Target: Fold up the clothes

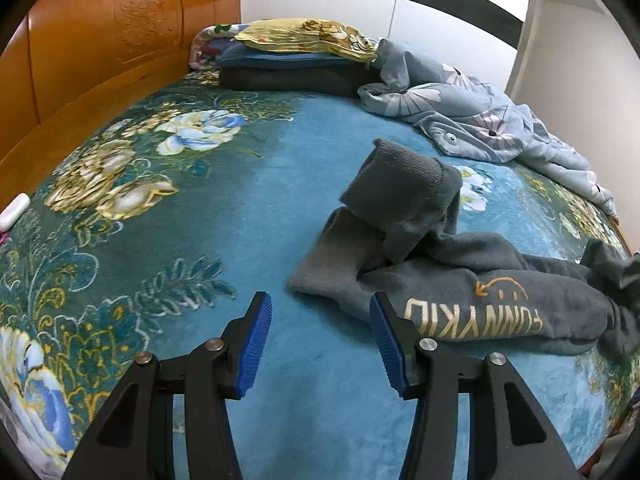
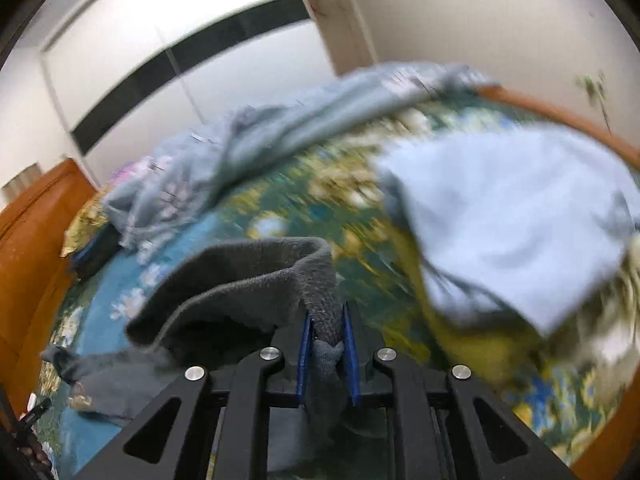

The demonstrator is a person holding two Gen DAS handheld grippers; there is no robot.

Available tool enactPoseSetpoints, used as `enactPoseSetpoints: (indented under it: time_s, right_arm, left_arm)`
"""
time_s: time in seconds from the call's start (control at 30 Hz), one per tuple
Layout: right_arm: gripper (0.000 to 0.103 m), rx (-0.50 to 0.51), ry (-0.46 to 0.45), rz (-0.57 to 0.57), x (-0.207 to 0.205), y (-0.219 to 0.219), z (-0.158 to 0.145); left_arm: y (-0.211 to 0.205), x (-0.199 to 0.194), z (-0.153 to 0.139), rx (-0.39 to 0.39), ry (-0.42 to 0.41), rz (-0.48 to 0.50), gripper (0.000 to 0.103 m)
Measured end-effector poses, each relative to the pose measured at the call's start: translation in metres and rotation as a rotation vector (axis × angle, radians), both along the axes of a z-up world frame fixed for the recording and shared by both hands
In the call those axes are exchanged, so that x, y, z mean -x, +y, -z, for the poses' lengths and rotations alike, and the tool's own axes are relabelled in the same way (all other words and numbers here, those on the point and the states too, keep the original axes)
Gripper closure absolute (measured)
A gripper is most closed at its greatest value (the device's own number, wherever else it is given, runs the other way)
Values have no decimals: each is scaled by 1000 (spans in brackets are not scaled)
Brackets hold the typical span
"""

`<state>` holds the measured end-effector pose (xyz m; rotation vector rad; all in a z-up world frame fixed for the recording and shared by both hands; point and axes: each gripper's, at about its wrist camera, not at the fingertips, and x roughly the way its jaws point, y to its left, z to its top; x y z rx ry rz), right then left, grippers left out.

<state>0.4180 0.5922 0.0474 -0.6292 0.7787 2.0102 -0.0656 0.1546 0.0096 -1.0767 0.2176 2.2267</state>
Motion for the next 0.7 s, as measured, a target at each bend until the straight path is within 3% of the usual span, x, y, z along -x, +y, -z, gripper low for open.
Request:
enactPoseSetpoints:
  time_s: [0.17,0.37,0.43,0.5,0.57,0.7]
  right_arm:
    - [86,45,-30,7,-15,-3,24]
    - [75,-127,-119,-29,-20,-29,-6]
    - [54,-197,-155,-41,-19,-39,-21]
    - [44,-270,-173,-80,-10,-50,-35]
    - [43,-297,-160,-151,8,-56,-40]
    - [38,-297,-155,-391,71,-71,-29]
  left_arm:
    - [18,7,-6,-10,-8,15,50]
    - [30,14,-21,-9,15,49,48]
    - [34,16,-26,-5,30,55,47]
    - [46,20,-31,-11,32,69,47]
    - [59,23,-34,-21,26,83,47]
    - [84,33,-34,-37,-6,82,47]
